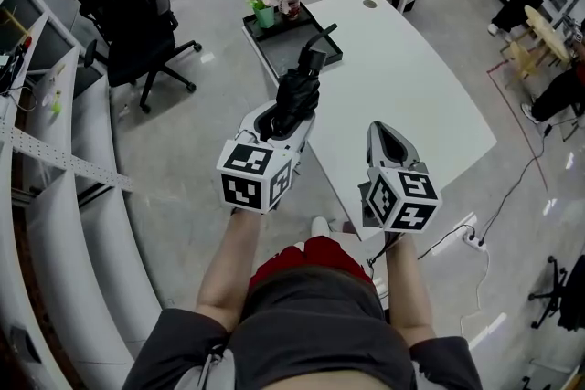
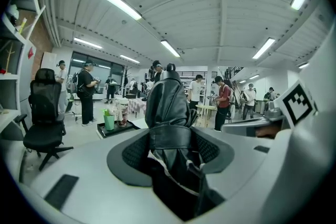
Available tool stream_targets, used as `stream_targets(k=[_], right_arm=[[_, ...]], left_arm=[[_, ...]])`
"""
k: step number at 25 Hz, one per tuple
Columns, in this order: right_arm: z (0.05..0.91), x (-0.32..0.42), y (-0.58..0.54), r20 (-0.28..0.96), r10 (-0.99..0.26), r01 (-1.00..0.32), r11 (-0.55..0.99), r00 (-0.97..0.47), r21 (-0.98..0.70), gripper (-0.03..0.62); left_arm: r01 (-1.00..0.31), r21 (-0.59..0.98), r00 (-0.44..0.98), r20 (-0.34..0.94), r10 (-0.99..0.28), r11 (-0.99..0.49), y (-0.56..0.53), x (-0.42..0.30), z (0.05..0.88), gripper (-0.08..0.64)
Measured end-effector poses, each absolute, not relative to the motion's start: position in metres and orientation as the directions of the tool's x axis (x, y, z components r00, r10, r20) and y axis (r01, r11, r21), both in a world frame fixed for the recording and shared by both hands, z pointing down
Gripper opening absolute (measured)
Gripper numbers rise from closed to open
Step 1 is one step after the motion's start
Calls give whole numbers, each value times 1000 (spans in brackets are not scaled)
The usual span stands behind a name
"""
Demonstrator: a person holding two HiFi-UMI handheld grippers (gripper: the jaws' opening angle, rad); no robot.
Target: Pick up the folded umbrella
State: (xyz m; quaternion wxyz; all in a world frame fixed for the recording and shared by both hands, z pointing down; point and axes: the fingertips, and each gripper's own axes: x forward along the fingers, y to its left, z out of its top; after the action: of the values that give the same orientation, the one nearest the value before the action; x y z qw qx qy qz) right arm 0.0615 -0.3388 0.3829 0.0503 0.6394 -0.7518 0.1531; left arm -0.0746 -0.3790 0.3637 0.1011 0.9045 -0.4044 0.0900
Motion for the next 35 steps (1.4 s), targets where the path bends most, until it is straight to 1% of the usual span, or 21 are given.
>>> stream_targets(k=[15, 35], right_arm=[[357, 43, -322, 195, -956, -968, 191, -220, -161, 18], [329, 8, -301, 123, -947, -952, 283, -296, -114, 18]], left_arm=[[-792, 96, 610, 160, -776, -603, -350, -112, 332, 218], [-817, 110, 576, 109, -810, -566, -315, -149, 315, 218]])
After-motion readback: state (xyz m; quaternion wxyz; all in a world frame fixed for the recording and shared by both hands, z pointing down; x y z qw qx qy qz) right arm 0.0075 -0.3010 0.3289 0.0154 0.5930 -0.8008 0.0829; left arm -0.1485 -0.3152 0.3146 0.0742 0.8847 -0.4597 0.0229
